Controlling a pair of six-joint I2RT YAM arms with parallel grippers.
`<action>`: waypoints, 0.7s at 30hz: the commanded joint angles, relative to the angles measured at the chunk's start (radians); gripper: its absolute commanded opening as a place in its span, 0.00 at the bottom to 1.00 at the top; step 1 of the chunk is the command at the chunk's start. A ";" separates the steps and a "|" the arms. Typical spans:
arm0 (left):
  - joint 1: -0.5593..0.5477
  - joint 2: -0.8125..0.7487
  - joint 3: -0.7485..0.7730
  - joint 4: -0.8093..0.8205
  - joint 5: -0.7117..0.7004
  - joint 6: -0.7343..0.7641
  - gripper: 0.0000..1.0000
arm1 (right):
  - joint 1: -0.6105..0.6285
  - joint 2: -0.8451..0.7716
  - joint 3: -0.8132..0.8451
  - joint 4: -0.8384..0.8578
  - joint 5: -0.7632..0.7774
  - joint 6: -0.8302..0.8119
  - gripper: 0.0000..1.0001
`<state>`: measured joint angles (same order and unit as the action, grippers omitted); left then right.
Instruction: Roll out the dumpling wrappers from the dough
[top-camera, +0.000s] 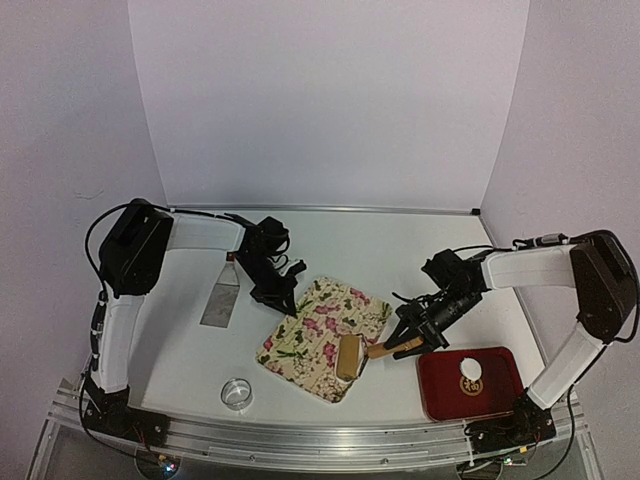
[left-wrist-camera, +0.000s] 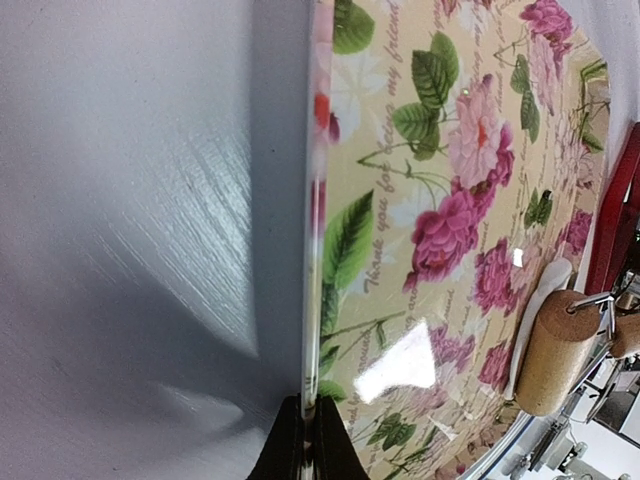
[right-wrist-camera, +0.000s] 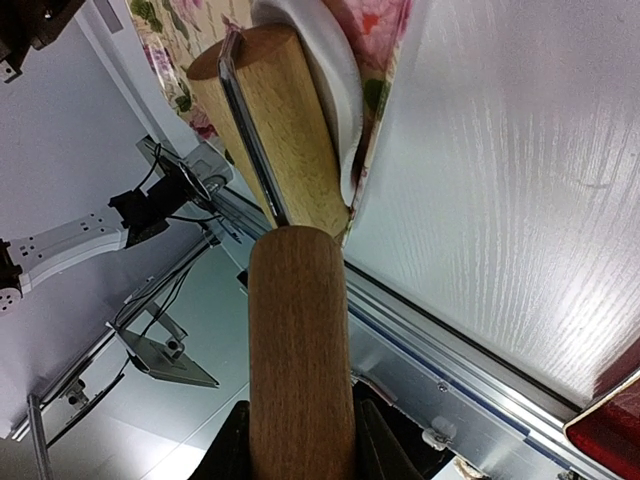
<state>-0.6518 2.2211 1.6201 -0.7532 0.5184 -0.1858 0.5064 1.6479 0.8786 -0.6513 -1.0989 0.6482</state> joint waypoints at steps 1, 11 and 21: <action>0.032 -0.030 -0.033 0.021 -0.139 -0.003 0.00 | 0.020 0.007 -0.118 -0.336 0.298 0.174 0.00; 0.032 -0.045 -0.054 0.036 -0.124 -0.006 0.00 | 0.015 0.141 -0.106 -0.312 0.355 0.186 0.00; 0.032 -0.062 -0.072 0.050 -0.115 -0.009 0.00 | 0.015 0.234 -0.115 -0.246 0.341 0.235 0.00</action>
<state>-0.6498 2.1885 1.5667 -0.7315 0.5186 -0.1911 0.4959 1.7563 0.8703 -0.6307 -1.2466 0.6958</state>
